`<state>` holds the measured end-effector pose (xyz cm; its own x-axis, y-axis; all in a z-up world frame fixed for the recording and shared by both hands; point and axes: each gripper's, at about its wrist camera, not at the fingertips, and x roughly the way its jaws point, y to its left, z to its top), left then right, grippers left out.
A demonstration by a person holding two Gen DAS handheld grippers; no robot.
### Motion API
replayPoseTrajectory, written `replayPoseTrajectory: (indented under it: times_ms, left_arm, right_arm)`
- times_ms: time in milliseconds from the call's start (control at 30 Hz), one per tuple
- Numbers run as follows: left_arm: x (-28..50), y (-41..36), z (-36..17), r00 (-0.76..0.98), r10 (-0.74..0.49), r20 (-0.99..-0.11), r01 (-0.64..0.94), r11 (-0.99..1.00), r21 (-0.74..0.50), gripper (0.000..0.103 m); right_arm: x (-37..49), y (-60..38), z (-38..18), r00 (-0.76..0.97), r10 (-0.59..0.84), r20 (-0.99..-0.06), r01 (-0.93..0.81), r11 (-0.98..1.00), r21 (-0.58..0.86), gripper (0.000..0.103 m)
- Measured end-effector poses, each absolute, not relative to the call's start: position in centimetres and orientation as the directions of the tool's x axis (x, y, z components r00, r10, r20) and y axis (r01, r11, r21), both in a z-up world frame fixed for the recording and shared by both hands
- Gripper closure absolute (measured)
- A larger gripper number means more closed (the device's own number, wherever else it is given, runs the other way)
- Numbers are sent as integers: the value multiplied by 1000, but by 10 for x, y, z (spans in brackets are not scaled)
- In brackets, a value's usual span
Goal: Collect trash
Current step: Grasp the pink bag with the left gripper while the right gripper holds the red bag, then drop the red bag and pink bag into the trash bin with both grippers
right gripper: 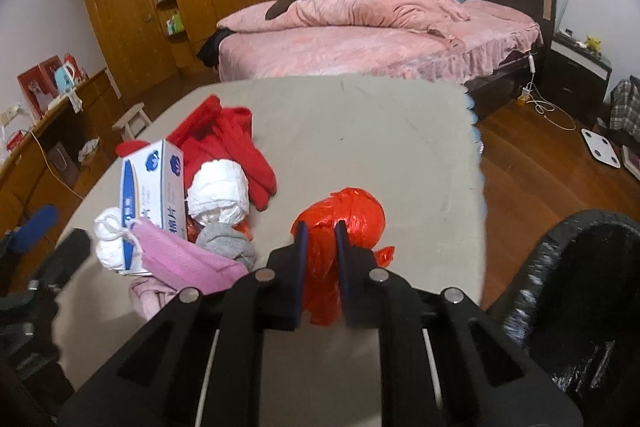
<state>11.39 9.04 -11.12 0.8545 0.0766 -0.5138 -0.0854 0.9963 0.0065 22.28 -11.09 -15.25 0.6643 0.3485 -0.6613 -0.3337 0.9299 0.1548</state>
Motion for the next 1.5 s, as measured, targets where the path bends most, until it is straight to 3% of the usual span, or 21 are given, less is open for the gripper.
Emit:
replayPoseTrajectory:
  times_ms: [133,233,333,500,567,1100,1500]
  left_arm:
    - [121,73,-115,850,15,-527,-28,999,-17,25]
    - [129,61,-122,837,-23,-547,14,1000,-20,37]
    - [137,52,-129,821,-51,-568,45,999,-24,55]
    - [142,46,-140,806,-69,-588,65,997,-29,96]
    - [138,45,-142,808,-71,-585,66,997,-30,102]
    - [119,35,-99,847,-109,-521,90,994,-63,103]
    - [111,-31,-59,838,-276,-471,258,960,-104,103]
  right_arm:
    - [215,-122,-147,668,360,-651,-337,927,167,91]
    - [212,-131,-143,670,367,-645,-333,925,181,91]
    - [209,-138,-140,676,368,-638,-325,926,190,91]
    - [205,-146,-137,683,367,-631,-323,927,190,91]
    - [203,-147,-136,685,366,-630,-323,928,188,91]
    - [172,-171,-100,736,373,-565,-320,927,195,91]
    - [129,-246,-73,801,257,-541,-208,966,151,91]
